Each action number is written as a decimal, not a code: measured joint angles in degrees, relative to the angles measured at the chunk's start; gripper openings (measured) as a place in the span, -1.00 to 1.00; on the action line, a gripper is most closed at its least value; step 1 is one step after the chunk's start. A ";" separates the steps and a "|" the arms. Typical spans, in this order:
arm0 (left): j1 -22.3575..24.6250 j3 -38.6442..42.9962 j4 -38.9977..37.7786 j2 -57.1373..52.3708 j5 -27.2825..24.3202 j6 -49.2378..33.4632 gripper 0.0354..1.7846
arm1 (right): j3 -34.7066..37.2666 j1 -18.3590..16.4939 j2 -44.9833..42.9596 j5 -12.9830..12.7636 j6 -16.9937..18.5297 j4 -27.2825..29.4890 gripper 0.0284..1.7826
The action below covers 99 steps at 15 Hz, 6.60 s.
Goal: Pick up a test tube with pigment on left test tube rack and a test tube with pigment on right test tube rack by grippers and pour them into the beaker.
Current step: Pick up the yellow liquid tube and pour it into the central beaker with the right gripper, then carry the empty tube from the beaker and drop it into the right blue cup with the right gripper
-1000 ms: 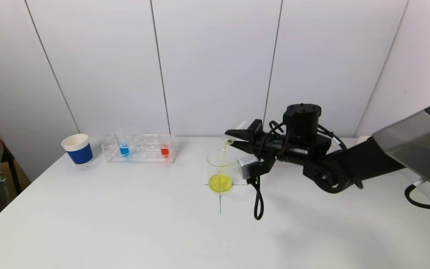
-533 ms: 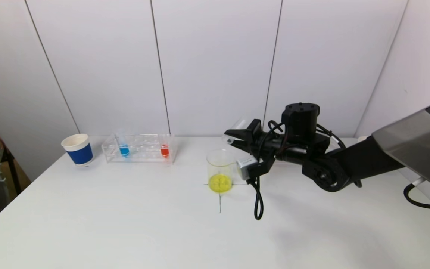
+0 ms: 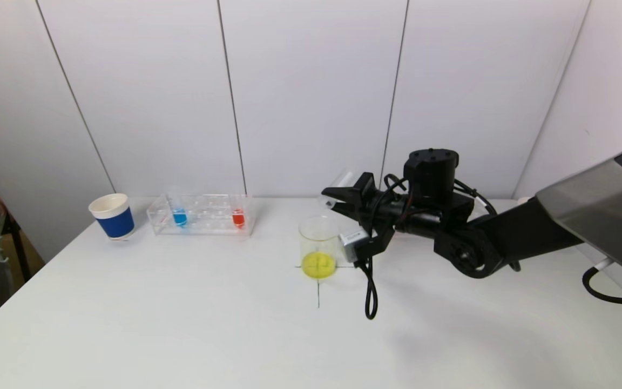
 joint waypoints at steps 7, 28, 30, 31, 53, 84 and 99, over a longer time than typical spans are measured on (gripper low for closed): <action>0.00 0.00 0.00 0.00 0.00 -0.01 0.98 | 0.13 0.11 -0.56 -1.40 -5.46 0.00 -0.52; -0.05 0.00 0.00 0.00 0.00 0.00 0.98 | 3.69 0.24 -1.35 -5.60 44.51 -11.39 -0.52; -0.05 0.00 0.00 0.00 0.00 -0.01 0.98 | 4.07 0.83 -1.41 -9.20 52.81 -14.71 -0.52; -0.02 0.00 0.00 0.00 0.00 -0.01 0.98 | 4.24 0.99 -1.63 -10.64 56.45 -15.51 -0.52; 0.00 0.00 0.00 0.00 0.00 0.00 0.98 | -4.02 -5.00 -20.13 -35.27 95.65 10.59 -0.52; 0.00 0.00 0.00 0.00 0.00 0.00 0.98 | -9.55 -36.79 -14.77 -32.21 103.83 20.07 -0.52; -0.05 0.00 0.00 0.00 0.00 0.00 0.98 | -4.11 -41.03 -8.28 -28.57 105.69 11.80 -0.52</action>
